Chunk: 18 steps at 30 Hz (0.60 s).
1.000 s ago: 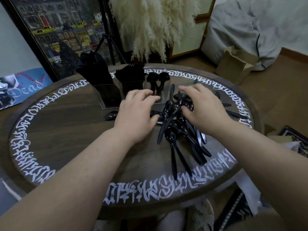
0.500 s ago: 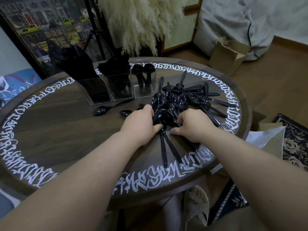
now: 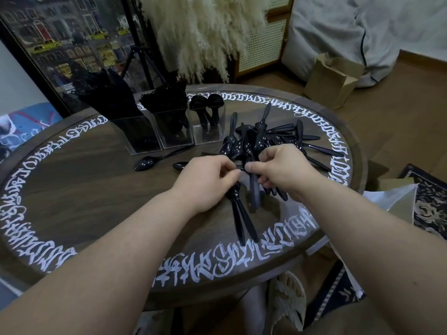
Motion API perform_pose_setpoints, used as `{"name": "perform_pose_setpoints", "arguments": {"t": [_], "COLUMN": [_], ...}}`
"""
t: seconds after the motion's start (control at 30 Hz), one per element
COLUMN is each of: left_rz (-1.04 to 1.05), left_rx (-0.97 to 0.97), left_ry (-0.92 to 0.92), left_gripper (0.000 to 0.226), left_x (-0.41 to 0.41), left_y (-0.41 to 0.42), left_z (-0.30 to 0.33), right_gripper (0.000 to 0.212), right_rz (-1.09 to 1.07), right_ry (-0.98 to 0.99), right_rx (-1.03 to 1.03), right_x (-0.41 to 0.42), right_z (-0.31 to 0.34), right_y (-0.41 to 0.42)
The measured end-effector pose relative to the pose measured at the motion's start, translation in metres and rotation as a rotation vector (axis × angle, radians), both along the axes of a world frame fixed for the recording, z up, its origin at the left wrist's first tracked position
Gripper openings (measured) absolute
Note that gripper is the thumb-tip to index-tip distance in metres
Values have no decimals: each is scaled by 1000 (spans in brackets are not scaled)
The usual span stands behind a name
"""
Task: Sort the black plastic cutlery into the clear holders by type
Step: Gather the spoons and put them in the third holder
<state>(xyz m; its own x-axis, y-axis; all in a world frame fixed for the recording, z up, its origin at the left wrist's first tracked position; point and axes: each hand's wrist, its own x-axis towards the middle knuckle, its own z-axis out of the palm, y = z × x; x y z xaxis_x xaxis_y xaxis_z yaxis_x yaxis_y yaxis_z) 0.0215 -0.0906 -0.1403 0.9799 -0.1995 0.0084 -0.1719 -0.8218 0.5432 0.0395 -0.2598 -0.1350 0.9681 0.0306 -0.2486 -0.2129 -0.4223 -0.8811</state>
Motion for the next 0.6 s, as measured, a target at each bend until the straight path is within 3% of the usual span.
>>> {"name": "perform_pose_setpoints", "arguments": {"t": [0.1,0.2,0.47,0.6], "left_rz": [-59,-26,-74,-72], "left_rx": [-95,-153,-140,-150], "left_ry": [118,122,147,157], "left_gripper": [33,24,7,10], "left_x": [-5,-5,-5,-5], "left_y": [-4,-5,4,9], "left_z": [0,0,3,3], "right_gripper": [20,16,9,15], "right_rz": [-45,-61,-28,-34], "right_ry": [39,75,85,91], "right_rx": [194,323,396,428], "right_x": [-1,-2,-5,-4], "right_z": [6,11,11,12], "right_y": [7,14,22,23]}}
